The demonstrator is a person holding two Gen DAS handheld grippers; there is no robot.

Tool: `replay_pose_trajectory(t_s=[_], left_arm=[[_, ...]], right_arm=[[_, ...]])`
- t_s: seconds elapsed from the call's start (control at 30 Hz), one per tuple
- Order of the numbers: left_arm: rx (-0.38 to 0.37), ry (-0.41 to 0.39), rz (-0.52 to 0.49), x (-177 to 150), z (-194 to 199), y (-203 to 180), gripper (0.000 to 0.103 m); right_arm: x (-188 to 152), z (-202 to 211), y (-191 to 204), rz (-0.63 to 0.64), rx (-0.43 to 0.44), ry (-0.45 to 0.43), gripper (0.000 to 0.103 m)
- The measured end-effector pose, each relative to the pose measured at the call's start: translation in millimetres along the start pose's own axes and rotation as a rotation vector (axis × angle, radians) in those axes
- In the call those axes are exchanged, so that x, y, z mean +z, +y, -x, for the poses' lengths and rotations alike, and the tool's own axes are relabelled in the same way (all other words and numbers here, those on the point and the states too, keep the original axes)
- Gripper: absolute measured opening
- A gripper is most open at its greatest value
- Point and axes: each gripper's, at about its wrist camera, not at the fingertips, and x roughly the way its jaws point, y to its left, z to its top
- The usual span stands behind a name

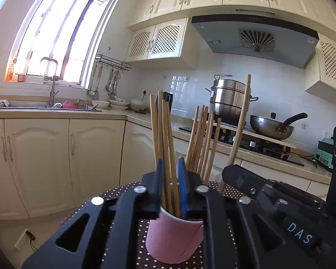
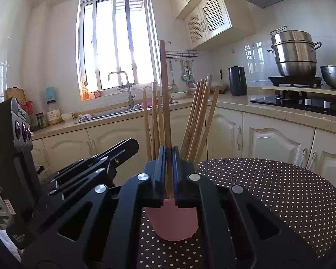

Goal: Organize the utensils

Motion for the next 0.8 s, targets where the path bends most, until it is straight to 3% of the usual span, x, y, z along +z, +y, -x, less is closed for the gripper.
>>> replay_pose_trajectory(t_s=[0.03,0.23,0.4,0.53,0.6,0.8], left_arm=[[0.009,-0.003,-0.003,1,3,0,0.036],[0.034,-0.009,-0.045,12,27,-5,0.045],[0.048,0.017,-0.067,23,54,-8,0.054],[0.046,0.04,-0.081,32,86,-14,0.065],[0.041,0.044,-0.083,36,103,-17,0.066],[0.02,0.006,-0.098,49,181,-29,0.071]], right_arm=[[1,1,1,-0.003,-0.002,0.004,0.007],[8,19,8,-0.019,-0.028,-0.005,0.013],[19,52,16,-0.028,-0.078,-0.038,0.046],[24,88,37,0.016,-0.128,-0.052,0.048],[27,112,52,0.042,-0.159,-0.061,0.055],[33,178,94,0.106,-0.228,-0.073,0.06]])
